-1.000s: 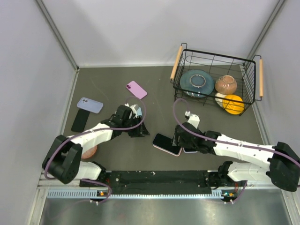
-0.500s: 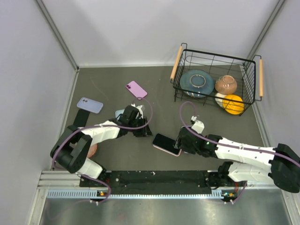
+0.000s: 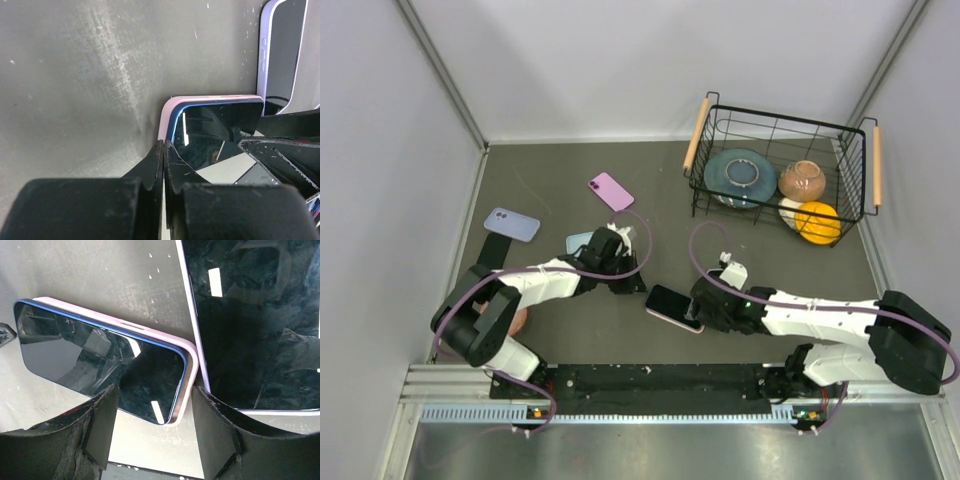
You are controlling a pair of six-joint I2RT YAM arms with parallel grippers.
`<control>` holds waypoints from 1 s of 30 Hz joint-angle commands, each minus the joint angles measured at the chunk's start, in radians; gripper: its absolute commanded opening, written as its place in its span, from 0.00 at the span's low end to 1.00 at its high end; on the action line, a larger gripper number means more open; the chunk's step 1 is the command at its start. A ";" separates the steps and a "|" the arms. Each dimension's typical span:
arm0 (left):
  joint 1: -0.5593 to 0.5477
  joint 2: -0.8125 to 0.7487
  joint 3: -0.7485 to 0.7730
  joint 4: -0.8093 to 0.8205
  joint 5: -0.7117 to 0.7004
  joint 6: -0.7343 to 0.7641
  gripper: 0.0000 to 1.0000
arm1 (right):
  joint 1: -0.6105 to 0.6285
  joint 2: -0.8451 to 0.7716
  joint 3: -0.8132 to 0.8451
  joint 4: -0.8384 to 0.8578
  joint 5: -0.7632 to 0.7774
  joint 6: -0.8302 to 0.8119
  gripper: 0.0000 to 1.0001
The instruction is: Put the phone into the phone case
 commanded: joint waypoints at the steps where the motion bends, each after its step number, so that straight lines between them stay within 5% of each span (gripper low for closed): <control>1: -0.025 0.021 -0.001 0.050 0.015 -0.006 0.00 | 0.019 0.034 0.038 0.051 -0.008 0.007 0.59; 19: -0.112 0.027 -0.056 0.063 -0.057 -0.082 0.00 | 0.105 0.032 -0.025 0.204 0.051 0.084 0.27; 22: -0.112 0.009 -0.001 -0.015 -0.093 -0.062 0.00 | 0.126 0.046 -0.011 0.206 0.052 0.095 0.30; 24: -0.111 -0.016 0.034 -0.089 -0.134 -0.056 0.00 | 0.132 0.055 0.008 0.195 0.040 0.084 0.43; 30: -0.102 -0.056 0.169 -0.252 -0.208 -0.041 0.24 | 0.134 0.014 0.008 0.149 0.006 0.061 0.59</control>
